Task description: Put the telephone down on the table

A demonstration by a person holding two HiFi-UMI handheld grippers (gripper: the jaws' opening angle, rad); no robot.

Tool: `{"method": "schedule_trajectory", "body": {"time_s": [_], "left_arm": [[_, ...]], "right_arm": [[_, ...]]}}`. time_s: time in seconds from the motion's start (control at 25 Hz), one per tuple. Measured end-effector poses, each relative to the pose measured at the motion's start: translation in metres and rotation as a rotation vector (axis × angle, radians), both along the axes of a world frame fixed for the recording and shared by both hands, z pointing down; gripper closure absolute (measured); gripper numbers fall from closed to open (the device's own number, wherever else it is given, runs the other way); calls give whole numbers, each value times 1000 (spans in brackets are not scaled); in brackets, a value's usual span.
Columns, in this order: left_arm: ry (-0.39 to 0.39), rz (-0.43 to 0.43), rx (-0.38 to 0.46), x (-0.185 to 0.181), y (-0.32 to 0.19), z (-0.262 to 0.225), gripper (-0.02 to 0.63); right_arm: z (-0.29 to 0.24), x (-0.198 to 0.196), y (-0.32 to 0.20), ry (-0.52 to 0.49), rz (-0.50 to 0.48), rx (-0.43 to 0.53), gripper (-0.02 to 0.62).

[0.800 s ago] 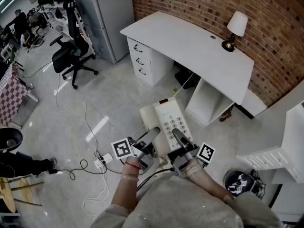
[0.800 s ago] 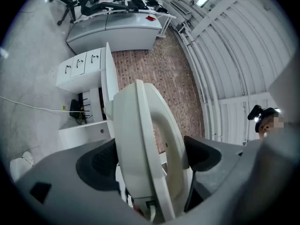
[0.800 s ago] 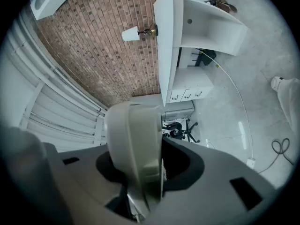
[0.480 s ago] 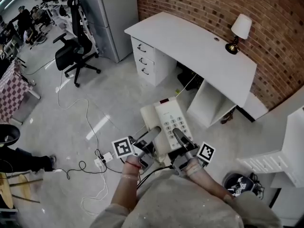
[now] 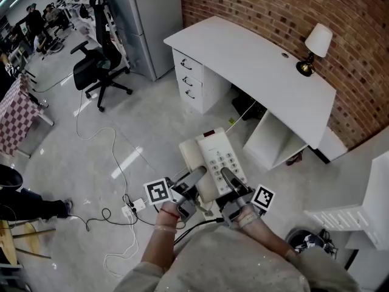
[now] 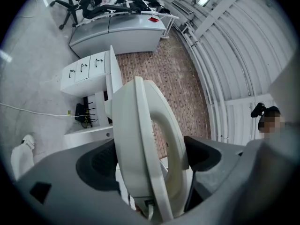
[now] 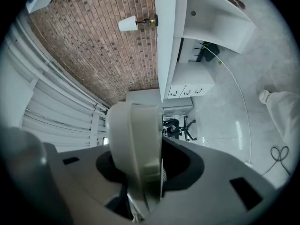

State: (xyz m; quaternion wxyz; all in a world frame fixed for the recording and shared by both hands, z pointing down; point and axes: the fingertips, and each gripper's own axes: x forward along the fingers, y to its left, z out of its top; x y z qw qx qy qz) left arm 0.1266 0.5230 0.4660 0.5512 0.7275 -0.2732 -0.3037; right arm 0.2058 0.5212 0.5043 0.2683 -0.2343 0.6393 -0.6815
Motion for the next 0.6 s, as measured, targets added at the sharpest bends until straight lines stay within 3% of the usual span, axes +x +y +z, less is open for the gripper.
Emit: {"method": "schedule_trajectory", "body": {"time_s": [0.6], "left_arm": [[-23, 1, -35, -26, -152, 6, 169]], "right_arm": [[5, -26, -151, -3, -10, -22, 428]]}}
